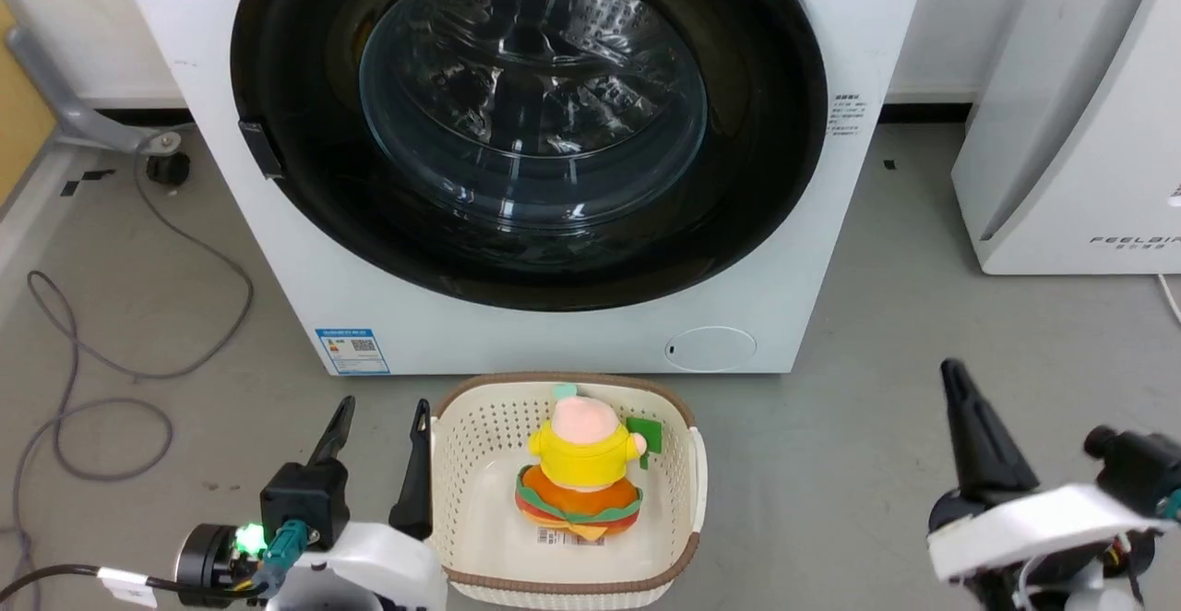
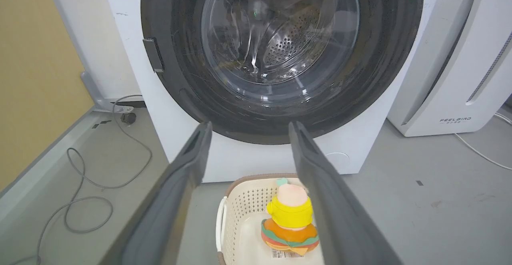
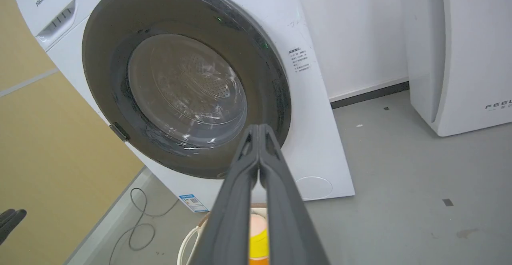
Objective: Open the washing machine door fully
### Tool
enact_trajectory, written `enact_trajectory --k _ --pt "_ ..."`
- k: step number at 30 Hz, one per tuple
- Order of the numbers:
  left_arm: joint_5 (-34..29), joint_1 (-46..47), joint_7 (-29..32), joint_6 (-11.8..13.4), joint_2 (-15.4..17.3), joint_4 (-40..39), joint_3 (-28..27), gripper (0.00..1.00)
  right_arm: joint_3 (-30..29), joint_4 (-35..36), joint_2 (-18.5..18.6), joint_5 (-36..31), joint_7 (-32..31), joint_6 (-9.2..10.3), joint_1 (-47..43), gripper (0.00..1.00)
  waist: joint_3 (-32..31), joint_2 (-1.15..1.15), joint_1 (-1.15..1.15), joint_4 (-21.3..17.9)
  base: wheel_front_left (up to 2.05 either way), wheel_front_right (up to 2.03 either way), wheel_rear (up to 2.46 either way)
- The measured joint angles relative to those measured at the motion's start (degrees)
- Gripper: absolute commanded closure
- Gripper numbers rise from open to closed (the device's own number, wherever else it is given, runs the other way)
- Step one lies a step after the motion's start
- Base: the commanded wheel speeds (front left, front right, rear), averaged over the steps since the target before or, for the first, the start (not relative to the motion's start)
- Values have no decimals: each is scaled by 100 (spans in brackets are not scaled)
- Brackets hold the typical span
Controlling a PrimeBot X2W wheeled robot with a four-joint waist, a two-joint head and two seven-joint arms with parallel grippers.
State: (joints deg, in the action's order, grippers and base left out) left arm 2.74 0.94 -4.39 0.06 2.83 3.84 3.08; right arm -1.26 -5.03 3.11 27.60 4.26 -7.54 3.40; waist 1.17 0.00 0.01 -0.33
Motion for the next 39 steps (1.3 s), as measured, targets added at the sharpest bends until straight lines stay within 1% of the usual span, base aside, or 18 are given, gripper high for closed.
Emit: enact_trajectory --k 2,3,13,18,23,30,39 --pt "5 43 -27 0 0 -4 2 0 -47 -23 1 192 44 0 116 100 38 0 0 5 0 0 0" --pt "8 54 -74 0 0 -10 1 0 -108 -113 26 448 47 0 307 100 107 0 0 7 0 0 0" --pt "46 284 -180 0 0 -82 25 0 -290 -620 316 1332 32 1 1220 100 382 0 0 24 0 0 0" --pt "82 377 -234 1 0 -100 55 0 -310 -981 532 1757 -107 1 1767 100 513 0 0 41 0 0 0" --pt "100 465 -291 13 0 -123 118 0 -260 -1346 745 2123 -231 1 2320 100 626 0 0 63 0 0 0" --pt "153 527 -379 35 -1 -127 154 0 -86 -1782 996 2607 -584 1 3040 100 781 0 0 73 0 0 0" --pt "216 646 -485 36 -1 -122 175 0 137 -2395 1147 3284 -992 2 3988 100 959 0 0 39 0 0 0"
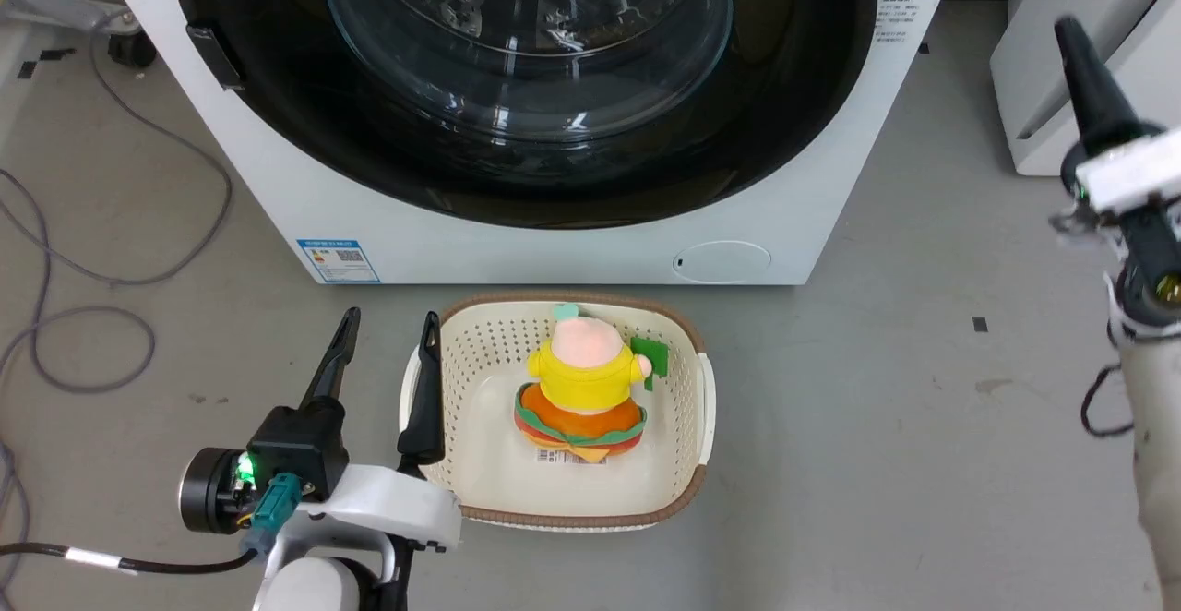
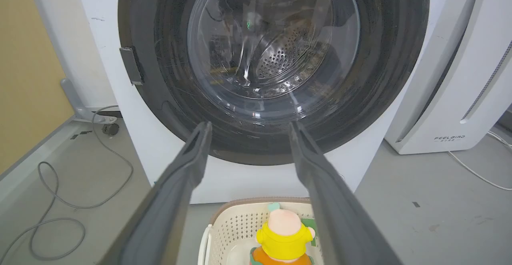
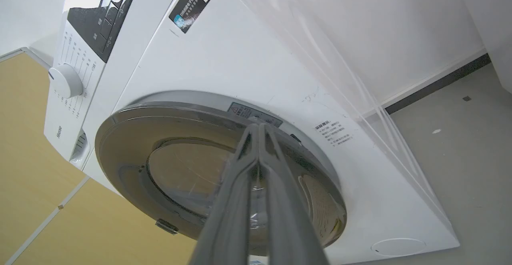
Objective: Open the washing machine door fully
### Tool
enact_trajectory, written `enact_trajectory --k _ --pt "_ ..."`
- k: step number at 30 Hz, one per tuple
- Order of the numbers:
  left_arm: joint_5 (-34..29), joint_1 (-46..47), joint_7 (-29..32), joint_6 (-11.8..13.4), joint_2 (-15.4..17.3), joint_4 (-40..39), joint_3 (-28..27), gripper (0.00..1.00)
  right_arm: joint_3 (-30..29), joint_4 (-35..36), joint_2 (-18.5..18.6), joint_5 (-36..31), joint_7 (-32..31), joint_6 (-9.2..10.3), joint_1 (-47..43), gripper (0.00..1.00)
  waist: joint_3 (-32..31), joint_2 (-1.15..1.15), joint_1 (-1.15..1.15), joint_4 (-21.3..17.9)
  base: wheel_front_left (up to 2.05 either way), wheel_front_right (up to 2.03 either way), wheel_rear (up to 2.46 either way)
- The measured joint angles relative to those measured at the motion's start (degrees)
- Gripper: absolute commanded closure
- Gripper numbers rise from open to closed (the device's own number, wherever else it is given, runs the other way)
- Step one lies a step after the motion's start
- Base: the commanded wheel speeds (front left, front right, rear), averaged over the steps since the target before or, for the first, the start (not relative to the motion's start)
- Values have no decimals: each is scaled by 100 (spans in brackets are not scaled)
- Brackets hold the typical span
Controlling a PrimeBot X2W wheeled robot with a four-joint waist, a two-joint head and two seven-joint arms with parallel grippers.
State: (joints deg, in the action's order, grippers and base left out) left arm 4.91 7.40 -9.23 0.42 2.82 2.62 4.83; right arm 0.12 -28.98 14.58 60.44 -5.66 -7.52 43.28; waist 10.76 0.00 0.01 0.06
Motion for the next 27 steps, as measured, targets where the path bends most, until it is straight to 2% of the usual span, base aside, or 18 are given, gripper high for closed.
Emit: enact_trajectory --k 19,27 --pt "115 348 -205 44 -1 -16 116 0 667 -1396 345 960 -1000 0 2064 100 487 0 0 51 0 0 0" --pt "174 516 -302 49 -1 -34 171 0 1218 -1935 431 1174 -1842 0 2991 100 761 0 0 66 0 0 0"
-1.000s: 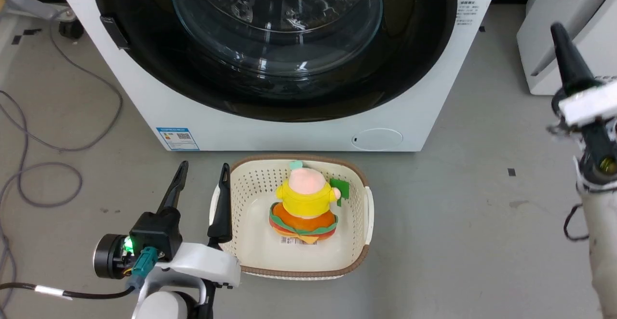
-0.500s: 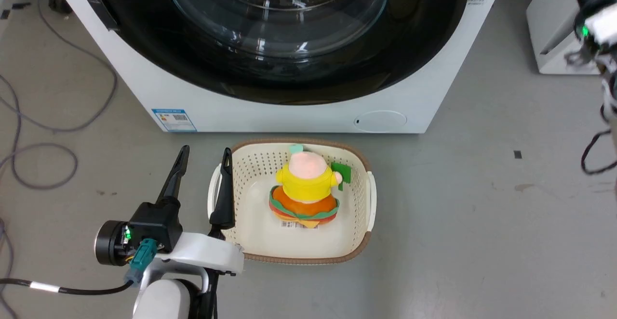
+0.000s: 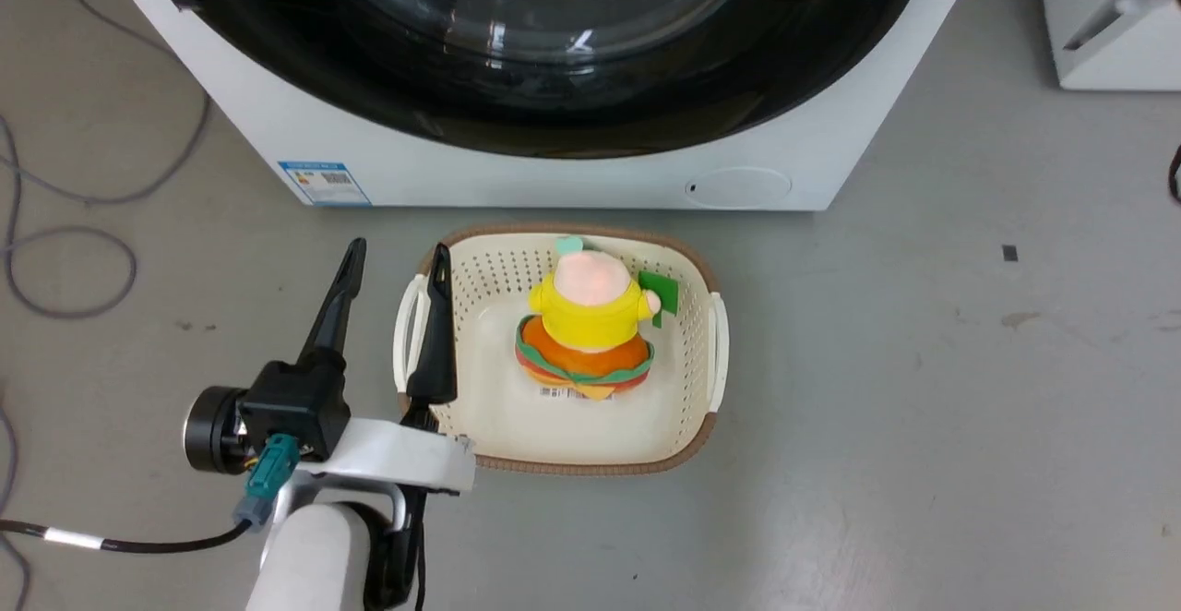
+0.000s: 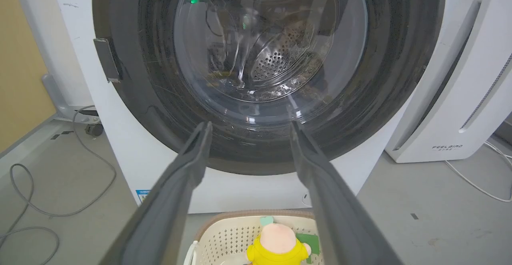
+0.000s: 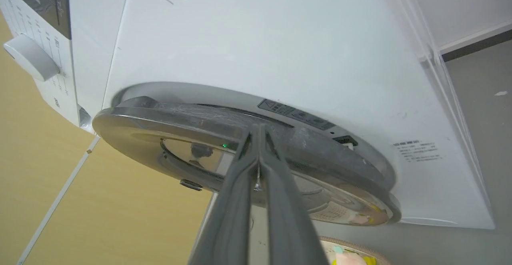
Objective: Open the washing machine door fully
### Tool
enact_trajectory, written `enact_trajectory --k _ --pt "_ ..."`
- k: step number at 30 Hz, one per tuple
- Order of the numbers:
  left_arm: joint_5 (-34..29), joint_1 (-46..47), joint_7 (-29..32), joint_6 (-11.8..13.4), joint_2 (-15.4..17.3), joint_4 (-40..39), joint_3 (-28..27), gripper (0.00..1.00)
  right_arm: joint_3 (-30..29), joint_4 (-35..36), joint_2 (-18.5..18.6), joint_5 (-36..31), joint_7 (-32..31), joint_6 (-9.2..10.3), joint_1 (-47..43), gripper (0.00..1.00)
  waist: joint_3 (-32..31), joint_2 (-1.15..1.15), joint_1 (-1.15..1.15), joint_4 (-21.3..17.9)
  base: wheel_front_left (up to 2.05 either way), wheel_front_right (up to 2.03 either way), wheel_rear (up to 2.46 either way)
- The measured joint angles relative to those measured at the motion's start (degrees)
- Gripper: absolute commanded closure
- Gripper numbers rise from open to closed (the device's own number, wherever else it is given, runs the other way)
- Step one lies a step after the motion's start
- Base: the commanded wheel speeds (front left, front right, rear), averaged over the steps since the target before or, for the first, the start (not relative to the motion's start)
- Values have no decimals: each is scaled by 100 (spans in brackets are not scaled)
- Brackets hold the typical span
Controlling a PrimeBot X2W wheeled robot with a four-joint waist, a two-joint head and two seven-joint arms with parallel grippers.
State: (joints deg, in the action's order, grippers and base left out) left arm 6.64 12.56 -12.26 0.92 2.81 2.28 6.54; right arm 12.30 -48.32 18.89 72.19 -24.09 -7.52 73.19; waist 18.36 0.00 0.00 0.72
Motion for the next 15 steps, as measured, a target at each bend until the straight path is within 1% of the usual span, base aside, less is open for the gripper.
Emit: enact_trajectory --k 6,15 --pt "60 138 -81 45 0 -8 45 0 356 -398 30 154 -461 0 589 100 199 0 0 40 0 0 0" --pt "164 328 -194 68 0 -23 145 0 861 -1039 -16 322 -870 0 1430 100 513 0 0 115 0 0 0"
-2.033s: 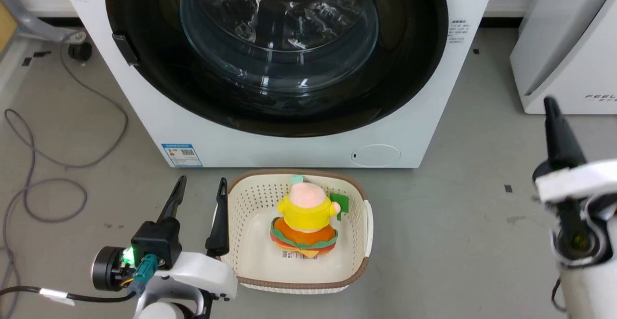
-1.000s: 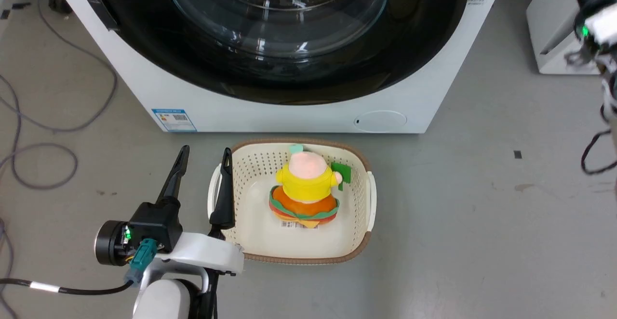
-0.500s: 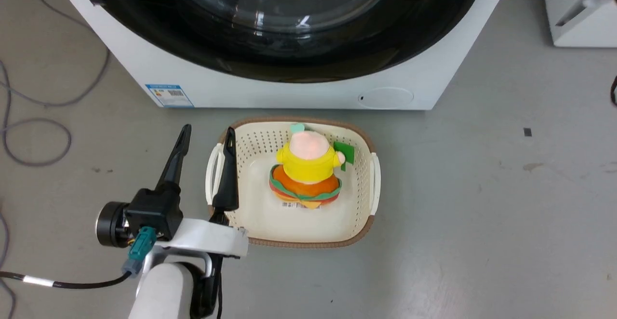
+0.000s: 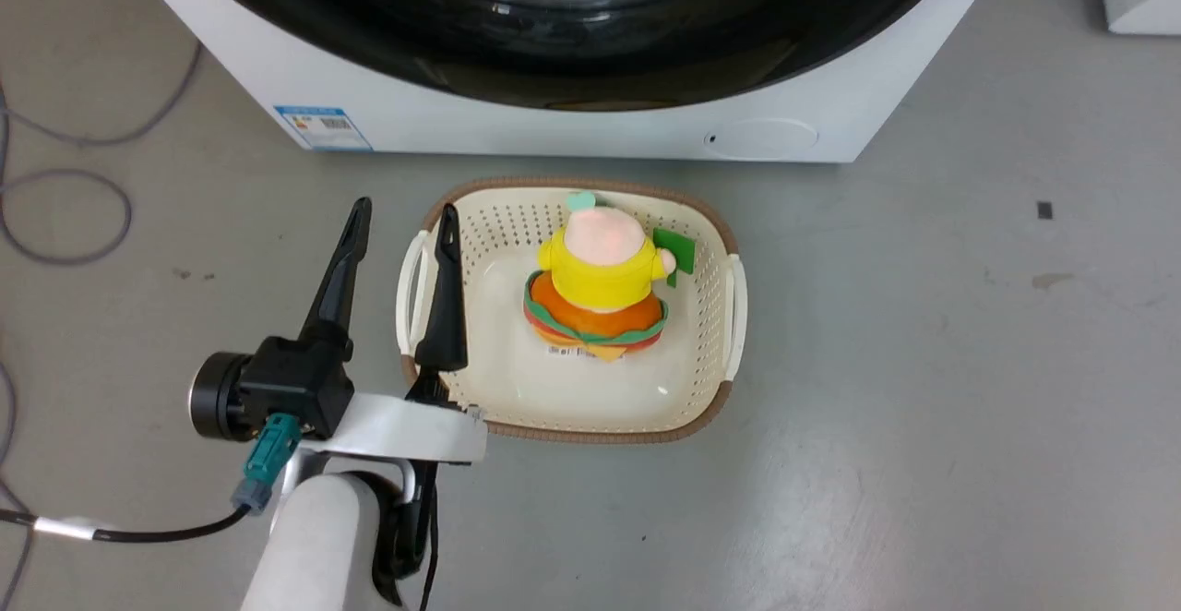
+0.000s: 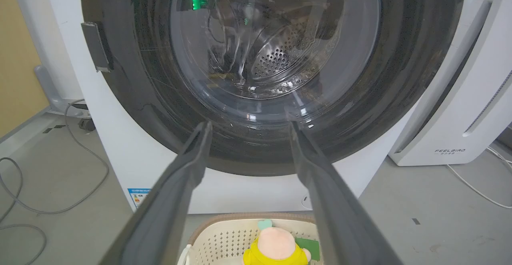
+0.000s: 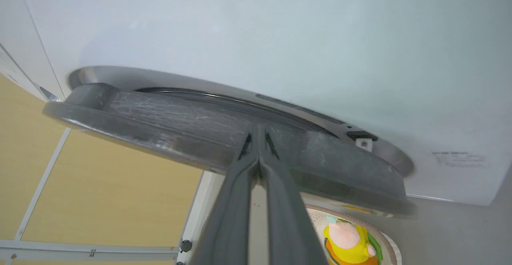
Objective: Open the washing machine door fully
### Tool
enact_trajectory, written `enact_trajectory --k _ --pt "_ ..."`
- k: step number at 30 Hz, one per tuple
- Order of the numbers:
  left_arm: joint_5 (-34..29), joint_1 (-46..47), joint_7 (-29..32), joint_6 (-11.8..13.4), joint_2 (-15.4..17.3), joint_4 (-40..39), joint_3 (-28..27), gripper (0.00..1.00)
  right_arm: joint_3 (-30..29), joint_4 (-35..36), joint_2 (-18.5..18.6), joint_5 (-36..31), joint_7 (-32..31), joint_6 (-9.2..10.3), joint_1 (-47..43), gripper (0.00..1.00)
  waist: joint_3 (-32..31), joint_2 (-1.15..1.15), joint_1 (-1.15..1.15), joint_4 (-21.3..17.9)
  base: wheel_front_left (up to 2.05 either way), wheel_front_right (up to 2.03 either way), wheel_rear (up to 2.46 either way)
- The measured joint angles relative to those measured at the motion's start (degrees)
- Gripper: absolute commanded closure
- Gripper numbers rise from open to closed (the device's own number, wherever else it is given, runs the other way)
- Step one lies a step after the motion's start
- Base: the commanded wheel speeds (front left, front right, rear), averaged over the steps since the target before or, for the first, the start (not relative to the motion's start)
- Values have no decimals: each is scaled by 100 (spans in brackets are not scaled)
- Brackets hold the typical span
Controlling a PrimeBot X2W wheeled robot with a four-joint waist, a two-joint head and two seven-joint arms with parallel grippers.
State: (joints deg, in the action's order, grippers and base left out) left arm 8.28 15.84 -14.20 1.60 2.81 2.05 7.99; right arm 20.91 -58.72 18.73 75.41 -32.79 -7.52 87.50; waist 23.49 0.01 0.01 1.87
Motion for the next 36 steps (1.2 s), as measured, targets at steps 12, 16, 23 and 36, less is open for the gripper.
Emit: enact_trajectory --k 12,16,23,36 --pt "58 87 -48 43 0 3 45 0 361 -309 -89 62 -349 9 310 100 120 0 0 56 0 0 0" --pt "92 87 -48 48 1 4 52 0 355 -285 -88 67 -450 9 291 100 119 0 0 50 0 0 0" --pt "97 87 -48 49 0 29 56 0 319 -156 -123 143 -654 10 188 100 98 0 0 24 0 0 0" --pt "135 86 -48 78 0 91 90 0 220 157 -258 354 -1227 9 -191 100 -52 0 0 -18 0 0 0"
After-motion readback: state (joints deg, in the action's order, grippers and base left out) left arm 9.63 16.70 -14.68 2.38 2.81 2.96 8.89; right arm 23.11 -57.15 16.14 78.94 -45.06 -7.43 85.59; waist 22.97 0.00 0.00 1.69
